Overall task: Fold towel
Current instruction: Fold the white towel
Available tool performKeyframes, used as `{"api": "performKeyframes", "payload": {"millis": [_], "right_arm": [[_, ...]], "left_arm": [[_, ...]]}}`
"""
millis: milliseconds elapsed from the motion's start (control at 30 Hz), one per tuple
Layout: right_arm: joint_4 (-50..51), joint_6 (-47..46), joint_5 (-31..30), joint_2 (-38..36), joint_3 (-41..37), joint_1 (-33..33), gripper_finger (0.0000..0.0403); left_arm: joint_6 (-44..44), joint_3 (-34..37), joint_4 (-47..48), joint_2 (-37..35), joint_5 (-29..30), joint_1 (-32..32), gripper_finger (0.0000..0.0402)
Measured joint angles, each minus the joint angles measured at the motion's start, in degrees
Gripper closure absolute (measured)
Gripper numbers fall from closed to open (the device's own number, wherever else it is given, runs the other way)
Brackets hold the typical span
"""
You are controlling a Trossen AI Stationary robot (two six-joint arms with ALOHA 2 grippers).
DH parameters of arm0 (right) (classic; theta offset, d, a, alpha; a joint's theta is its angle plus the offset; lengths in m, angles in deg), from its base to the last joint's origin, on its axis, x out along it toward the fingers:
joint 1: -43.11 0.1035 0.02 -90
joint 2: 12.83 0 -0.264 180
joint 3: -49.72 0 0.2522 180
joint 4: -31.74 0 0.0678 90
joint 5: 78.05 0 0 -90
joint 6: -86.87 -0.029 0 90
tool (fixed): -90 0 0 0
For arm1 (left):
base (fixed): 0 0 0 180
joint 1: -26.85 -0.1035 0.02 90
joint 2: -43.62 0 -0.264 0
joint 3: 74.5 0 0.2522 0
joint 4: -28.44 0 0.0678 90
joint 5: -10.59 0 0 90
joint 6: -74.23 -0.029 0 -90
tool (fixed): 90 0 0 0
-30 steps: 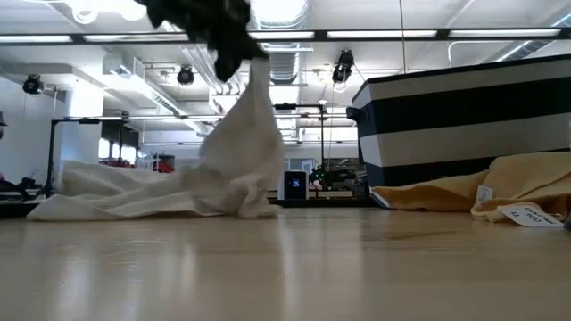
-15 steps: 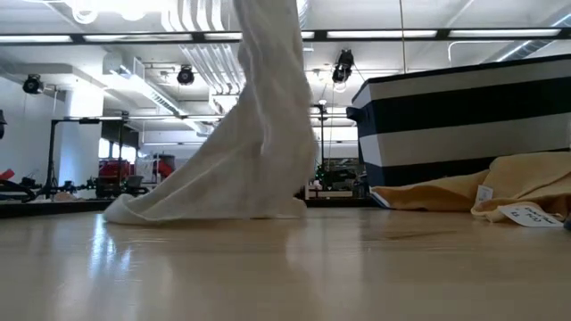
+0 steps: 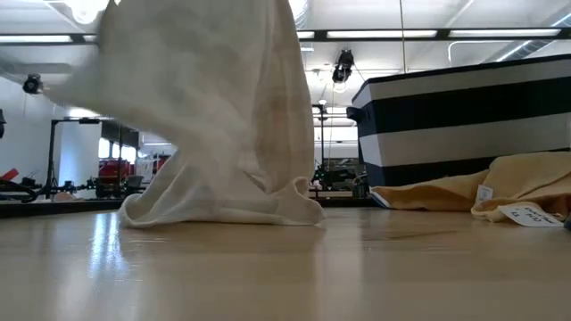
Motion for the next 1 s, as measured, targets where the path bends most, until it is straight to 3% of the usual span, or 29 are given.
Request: {"api": "performKeyframes", "payload": {"millis": [233,667,800,1000], "right_arm": [[-3.94,-4.78,16.38,1.75,0.06,-1.27,0.0163],[-4.45,-4.66,18.16,2.80,0.02,-1.29,0.0191],[-4.57,-5.09,19.14,2.71,0.02,-1.25,0.0202],[-5.60,-5.05,19.12,2.53,0.02,-0.86,0.0240]], "left_arm": [[-0.07,0.02,-0.02,0.13,2.38,2.64,0.0401],[-0.19,0.05,2.06,0.12,2.89,2.77,0.0401],[-0.46,0.07,2.00,0.11,5.40,2.77,0.0401],[-0.44,0.07,2.39,0.05,5.73,2.76,0.0401]]}}
